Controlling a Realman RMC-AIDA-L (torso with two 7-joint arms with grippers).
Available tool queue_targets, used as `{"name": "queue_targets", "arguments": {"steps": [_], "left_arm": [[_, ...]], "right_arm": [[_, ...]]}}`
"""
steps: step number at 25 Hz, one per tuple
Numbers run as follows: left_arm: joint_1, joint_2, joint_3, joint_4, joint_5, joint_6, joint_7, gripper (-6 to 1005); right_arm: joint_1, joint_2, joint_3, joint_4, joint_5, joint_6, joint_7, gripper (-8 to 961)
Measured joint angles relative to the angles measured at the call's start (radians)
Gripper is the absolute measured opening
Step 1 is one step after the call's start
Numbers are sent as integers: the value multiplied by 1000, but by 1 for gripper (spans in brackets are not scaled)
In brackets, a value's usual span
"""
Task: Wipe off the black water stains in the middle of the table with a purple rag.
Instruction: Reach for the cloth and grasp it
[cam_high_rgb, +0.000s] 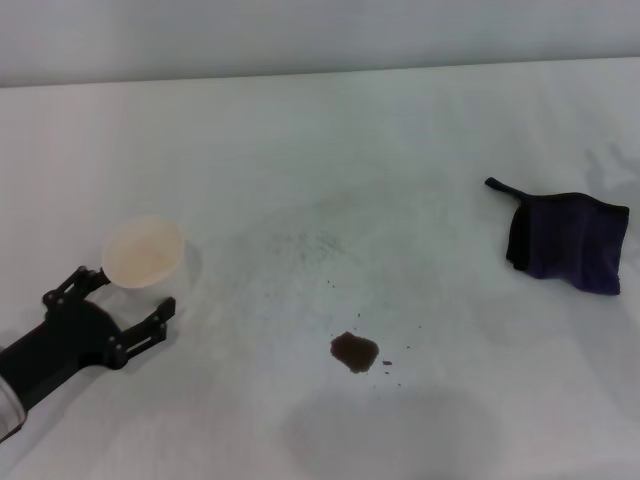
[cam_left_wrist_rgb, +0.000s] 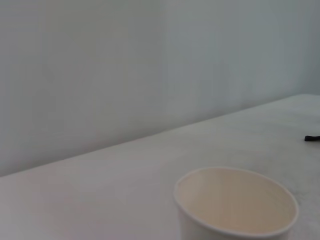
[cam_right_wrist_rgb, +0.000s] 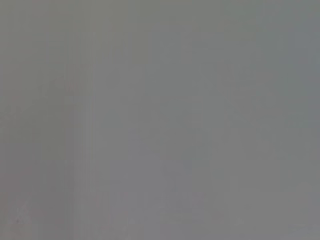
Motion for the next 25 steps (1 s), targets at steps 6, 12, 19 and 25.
{"name": "queue_targets", "arguments": {"steps": [6,12,19,25], "left_arm": [[58,4,-5,0,-25,-31,35,875],[131,5,-11,-13,-151,-40,101,874],[166,7,-11,-38,-415,-62,146,871],[161,10,-12,-38,-527,-67,164,869]], "right_arm": [[1,0,0,0,0,2,-3,378],[3,1,0,15,7,7,36,380],[11,-9,-24,96,-2,-34,285,381],[20,-53,-79,176,-13,-48,541,383]]}}
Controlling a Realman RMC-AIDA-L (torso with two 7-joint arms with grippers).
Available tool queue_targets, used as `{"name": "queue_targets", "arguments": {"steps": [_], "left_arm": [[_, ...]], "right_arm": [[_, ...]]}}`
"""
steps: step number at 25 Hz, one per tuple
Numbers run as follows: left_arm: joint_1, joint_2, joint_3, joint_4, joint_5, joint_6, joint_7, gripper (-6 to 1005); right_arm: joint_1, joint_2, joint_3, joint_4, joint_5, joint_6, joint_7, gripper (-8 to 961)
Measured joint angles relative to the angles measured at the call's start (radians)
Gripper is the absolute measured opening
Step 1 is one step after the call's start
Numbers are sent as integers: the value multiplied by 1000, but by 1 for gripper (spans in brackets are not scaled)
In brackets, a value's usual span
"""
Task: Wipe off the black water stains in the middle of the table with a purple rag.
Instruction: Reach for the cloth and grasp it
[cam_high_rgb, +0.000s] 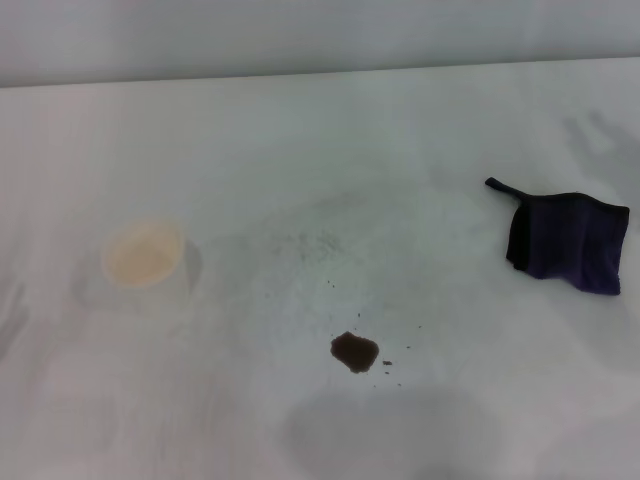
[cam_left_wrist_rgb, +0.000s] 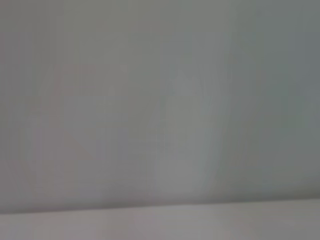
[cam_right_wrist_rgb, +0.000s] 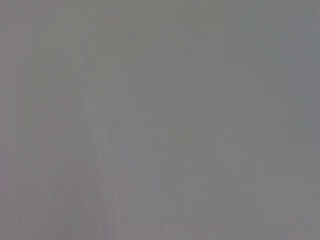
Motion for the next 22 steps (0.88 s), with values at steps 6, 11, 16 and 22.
{"name": "queue_targets", "arguments": {"steps": [6,11,16,22], "left_arm": [[-21,1,-19,11,-58,-3,5,866],[-44,2,-40,7,-60,-1,12,865],[-54,3,-41,8,-65,2,38,866],[-55,3,-65,11,-66,-7,46,866]], "right_arm": [[10,-76,-2,98,-124,-3,352,512],[45,-176,0,166,-301,-3,649,642],[74,-234,8,315,-528,-26,891,644],[70,-225,40,686,-951,-117,1251,642]]}}
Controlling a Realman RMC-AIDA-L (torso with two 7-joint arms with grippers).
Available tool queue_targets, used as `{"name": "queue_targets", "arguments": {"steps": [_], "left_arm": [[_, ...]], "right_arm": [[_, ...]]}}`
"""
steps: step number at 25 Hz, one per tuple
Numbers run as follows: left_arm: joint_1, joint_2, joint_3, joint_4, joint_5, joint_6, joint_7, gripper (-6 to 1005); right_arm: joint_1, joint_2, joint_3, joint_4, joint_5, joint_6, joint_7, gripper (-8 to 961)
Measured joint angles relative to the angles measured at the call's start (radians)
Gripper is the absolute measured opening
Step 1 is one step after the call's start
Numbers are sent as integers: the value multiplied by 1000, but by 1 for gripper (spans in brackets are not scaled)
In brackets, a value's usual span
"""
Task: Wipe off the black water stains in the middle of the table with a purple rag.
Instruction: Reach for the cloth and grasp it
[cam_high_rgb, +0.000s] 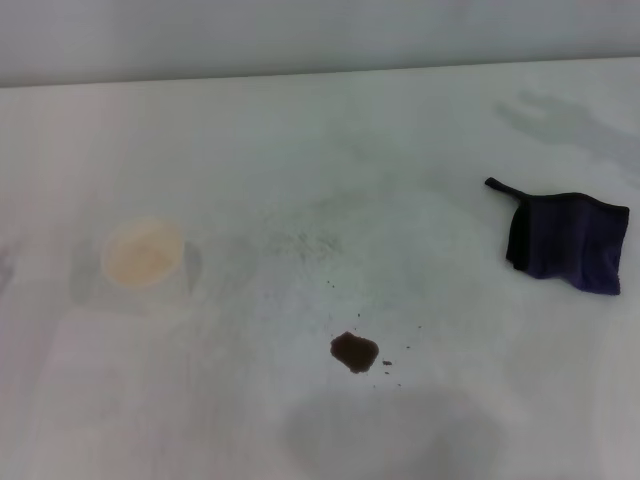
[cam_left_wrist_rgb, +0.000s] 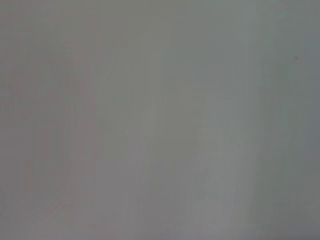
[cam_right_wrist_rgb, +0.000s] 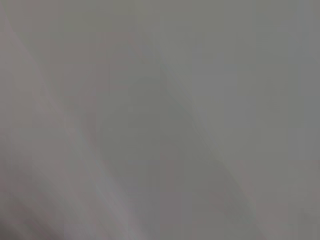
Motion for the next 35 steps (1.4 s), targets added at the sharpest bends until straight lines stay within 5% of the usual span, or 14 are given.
{"name": "queue_targets", "arguments": {"steps": [8,12,19,27,35], "left_arm": [[-2,0,-24,1,0,-1,23,865],[-11,0,-25,2,0,-1,37,865],[-40,0,-26,2,0,-1,48,864],[-39,0,-26,2,0,-1,54,863],[-52,0,-26,2,0,3,64,863]], "right_arm": [[75,117,67,421,-649,109,386,639],[183,148,63,451,-893,254,465,637],[298,270,29,455,-1335,391,476,633],[299,280,-92,378,-1392,411,562,615],[222,282,-173,305,-1387,339,640,596]]}}
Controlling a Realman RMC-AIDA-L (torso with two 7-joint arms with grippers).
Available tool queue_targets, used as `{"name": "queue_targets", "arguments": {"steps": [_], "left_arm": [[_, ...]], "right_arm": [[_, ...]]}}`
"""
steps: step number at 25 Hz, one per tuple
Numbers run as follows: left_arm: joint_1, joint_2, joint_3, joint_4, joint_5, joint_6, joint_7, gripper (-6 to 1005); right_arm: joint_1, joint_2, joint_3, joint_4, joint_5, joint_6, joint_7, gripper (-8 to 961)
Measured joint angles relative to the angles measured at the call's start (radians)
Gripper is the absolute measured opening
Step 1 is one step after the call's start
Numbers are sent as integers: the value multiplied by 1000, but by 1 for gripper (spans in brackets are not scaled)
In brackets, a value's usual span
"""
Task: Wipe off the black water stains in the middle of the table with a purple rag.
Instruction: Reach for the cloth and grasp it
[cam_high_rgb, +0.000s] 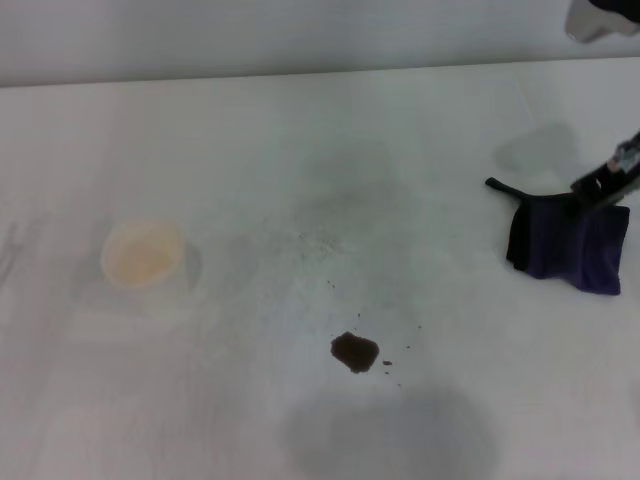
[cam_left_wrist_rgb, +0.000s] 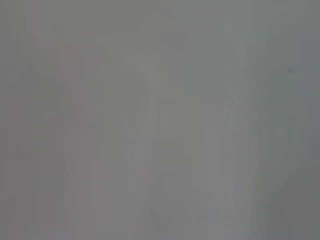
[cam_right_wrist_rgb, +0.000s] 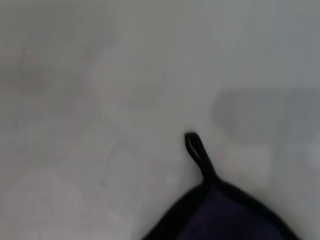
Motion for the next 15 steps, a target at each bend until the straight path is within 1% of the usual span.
{"name": "queue_targets", "arguments": {"steps": [8,11,15], "left_arm": [[-7,2,0,0,2,3,6,862],[-12,2,0,-4,2,0,19,862],[-17,2,0,-7,2,1,21,861]], "right_arm": [[-48,2,4,-48,22,-36,38,578],[-51,2,2,-71,22,-63,46,572],[-35,3,-9,-118,25,-96,47,562]]}}
